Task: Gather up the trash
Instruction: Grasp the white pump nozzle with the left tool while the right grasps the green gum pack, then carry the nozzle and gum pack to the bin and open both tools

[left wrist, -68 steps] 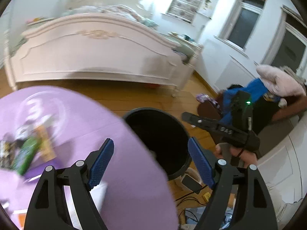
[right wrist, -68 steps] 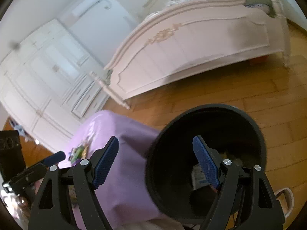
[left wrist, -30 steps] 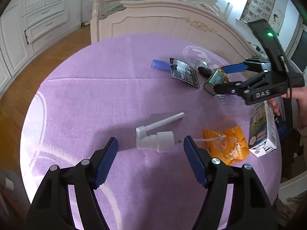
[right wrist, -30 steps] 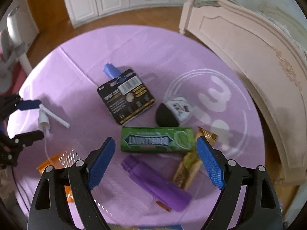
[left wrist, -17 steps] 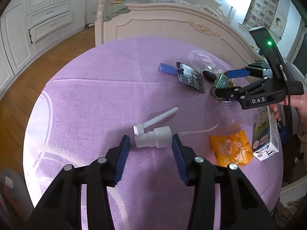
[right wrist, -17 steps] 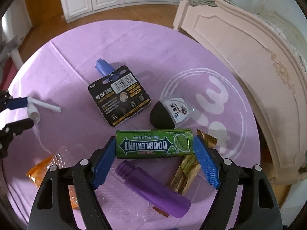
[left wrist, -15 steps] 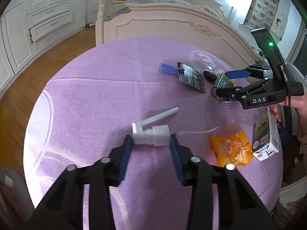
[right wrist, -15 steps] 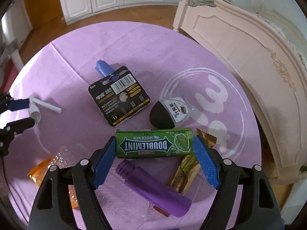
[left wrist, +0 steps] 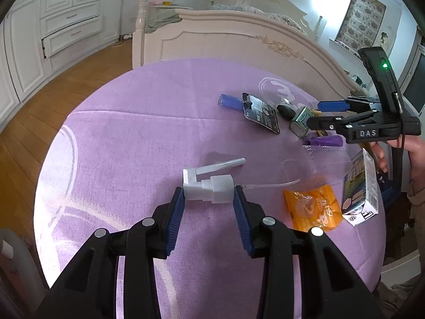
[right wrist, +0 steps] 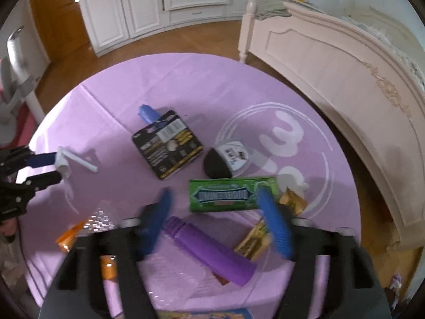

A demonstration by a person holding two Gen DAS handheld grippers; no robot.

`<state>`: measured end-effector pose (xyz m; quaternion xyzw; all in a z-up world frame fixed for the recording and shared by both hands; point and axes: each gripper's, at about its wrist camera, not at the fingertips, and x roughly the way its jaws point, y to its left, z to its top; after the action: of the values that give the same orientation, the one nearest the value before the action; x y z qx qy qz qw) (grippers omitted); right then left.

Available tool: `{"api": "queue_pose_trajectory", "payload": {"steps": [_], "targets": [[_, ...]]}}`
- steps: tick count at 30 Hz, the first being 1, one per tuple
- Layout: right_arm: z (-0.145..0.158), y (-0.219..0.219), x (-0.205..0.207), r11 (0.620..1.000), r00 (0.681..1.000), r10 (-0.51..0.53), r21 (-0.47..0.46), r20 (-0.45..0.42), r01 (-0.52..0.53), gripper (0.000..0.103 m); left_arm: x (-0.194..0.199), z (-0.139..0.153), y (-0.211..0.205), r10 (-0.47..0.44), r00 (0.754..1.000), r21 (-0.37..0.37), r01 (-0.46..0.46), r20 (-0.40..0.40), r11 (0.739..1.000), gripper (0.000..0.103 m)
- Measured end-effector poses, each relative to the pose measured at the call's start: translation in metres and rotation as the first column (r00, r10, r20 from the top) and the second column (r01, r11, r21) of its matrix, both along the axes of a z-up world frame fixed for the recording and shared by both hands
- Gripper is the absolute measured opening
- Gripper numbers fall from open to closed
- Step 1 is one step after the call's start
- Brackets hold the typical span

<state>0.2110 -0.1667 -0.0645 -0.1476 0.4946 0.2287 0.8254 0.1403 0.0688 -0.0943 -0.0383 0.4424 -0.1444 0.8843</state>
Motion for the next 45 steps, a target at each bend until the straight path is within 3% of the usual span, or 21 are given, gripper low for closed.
{"api": "queue_pose_trajectory", "payload": {"steps": [3, 5, 10, 13, 14, 15, 19, 27, 35, 40, 45], "targets": [[-0.01, 0.005, 0.005, 1.0, 0.999, 0.002, -0.016, -0.048, -0.002, 0.08, 0.0, 0.001, 0.003, 0.008, 1.0, -0.016, -0.008, 0.002, 1.0, 0.038], [-0.018, 0.007, 0.013, 0.998, 0.999, 0.006, -0.063, -0.052, -0.01, 0.092, 0.001, 0.002, 0.005, 0.013, 1.0, -0.028, -0.013, 0.005, 1.0, 0.038], [-0.028, 0.013, 0.028, 0.989, 0.998, 0.013, -0.149, -0.068, -0.023, 0.094, 0.0, 0.005, 0.009, 0.016, 1.0, -0.041, -0.015, 0.019, 0.999, 0.038], [-0.033, 0.003, 0.045, 0.996, 0.988, -0.015, -0.092, -0.151, 0.001, 0.094, 0.002, 0.004, 0.01, 0.019, 1.0, -0.047, -0.018, 0.021, 0.999, 0.038], [-0.032, 0.001, 0.047, 0.997, 0.987, -0.009, -0.079, -0.159, -0.003, 0.09, 0.003, 0.004, 0.01, 0.02, 1.0, -0.048, -0.019, 0.019, 0.999, 0.038], [-0.031, 0.0, 0.047, 0.997, 0.988, -0.002, -0.072, -0.156, -0.009, 0.085, 0.004, 0.003, 0.011, 0.02, 1.0, -0.051, -0.02, 0.016, 0.999, 0.038], [-0.026, -0.003, 0.04, 0.997, 0.993, -0.001, -0.073, -0.12, -0.008, 0.085, 0.005, -0.001, 0.011, 0.028, 1.0, -0.062, -0.027, 0.004, 0.998, 0.038], [0.021, -0.023, 0.0, 0.99, 1.0, -0.022, 0.142, -0.016, 0.024, 0.085, 0.002, 0.012, 0.015, 0.037, 0.999, -0.092, -0.034, 0.026, 0.995, 0.038], [0.068, -0.08, -0.047, 0.928, 0.985, -0.146, 0.359, 0.089, 0.105, 0.085, 0.003, 0.049, -0.01, -0.008, 0.996, -0.115, 0.018, 0.09, 0.993, 0.038], [0.079, -0.143, -0.07, 0.865, 0.953, -0.284, 0.458, 0.105, 0.207, 0.085, 0.013, 0.08, -0.058, -0.093, 0.986, -0.139, 0.112, 0.138, 0.984, 0.038], [0.071, -0.208, -0.089, 0.797, 0.901, -0.423, 0.512, 0.093, 0.321, 0.085, 0.028, 0.102, -0.135, -0.225, 0.959, -0.164, 0.253, 0.173, 0.953, 0.038]]}}
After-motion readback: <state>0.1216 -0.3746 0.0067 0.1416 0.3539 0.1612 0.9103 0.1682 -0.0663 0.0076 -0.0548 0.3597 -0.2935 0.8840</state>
